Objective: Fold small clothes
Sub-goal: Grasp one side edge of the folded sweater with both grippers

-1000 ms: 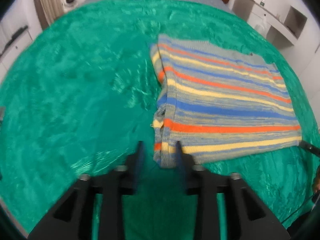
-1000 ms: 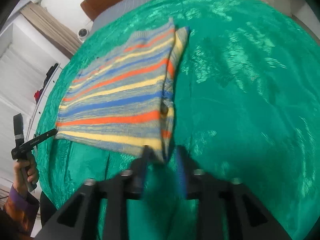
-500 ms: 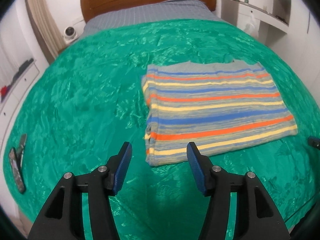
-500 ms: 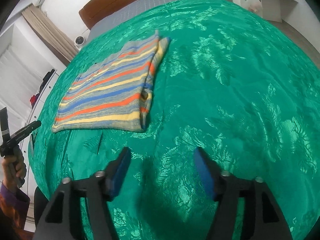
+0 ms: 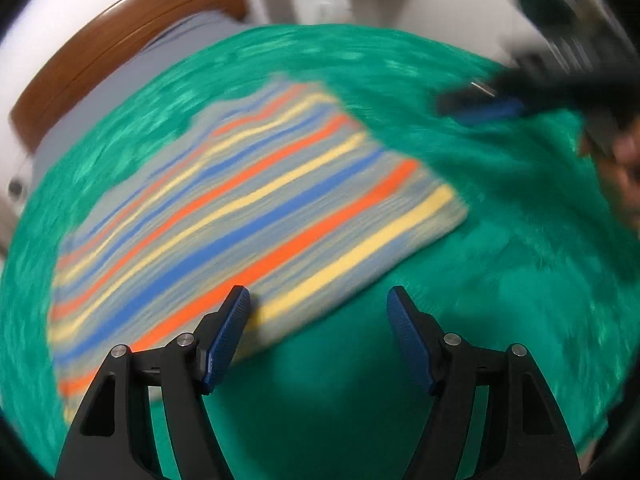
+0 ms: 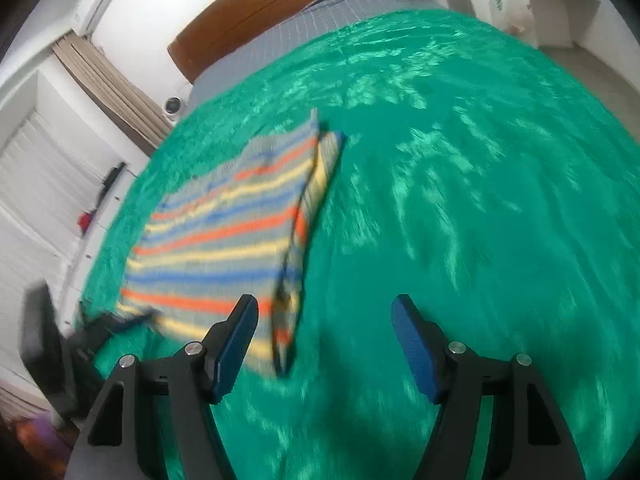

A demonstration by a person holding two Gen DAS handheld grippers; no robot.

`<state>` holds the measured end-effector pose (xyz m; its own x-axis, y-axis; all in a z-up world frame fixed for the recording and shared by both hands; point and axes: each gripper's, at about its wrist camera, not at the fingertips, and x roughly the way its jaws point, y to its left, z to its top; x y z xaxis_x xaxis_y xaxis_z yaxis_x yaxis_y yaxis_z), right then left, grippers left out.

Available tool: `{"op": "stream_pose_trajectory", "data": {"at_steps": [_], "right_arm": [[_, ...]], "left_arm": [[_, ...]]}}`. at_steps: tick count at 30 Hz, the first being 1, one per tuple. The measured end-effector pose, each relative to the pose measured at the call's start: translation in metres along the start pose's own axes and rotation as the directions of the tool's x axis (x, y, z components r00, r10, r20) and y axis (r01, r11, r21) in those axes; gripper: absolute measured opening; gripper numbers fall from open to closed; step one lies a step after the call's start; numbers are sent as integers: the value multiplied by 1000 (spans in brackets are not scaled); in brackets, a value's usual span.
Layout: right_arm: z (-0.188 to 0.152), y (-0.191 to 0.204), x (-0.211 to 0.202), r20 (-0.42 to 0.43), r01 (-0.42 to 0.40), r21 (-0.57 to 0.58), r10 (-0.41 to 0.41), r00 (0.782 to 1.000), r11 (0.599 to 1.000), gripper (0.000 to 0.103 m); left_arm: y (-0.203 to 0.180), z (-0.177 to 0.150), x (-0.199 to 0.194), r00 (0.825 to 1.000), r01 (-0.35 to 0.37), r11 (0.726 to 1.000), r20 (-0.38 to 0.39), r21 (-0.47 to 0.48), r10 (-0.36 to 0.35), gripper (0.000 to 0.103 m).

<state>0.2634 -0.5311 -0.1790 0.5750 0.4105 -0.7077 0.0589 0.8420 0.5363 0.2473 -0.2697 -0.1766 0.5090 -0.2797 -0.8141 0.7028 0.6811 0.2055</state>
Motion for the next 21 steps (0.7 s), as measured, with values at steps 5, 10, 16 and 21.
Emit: {"op": "stream_pose_trajectory", "data": {"at_steps": [5,10,16,21], "right_arm": [[46,-17,48,-74,-111,91,118,990,990,69],[87,-8,96,-94,-132,129,145,985,983,66],[112,48,94,-35,-64,23,64,997,998,9],[122,157,89,-41,-129,-168,124,991,977,9]], "left_arm": [[-29,27,22,998,-38,997,53,71,34,50],[-21,31,19,996,2,1000,91,-19,-1,5],[49,4,-29,979,102,948,200,-301,-42,4],[117,-40,-74,966,131,847,259,-515,8,4]]}}
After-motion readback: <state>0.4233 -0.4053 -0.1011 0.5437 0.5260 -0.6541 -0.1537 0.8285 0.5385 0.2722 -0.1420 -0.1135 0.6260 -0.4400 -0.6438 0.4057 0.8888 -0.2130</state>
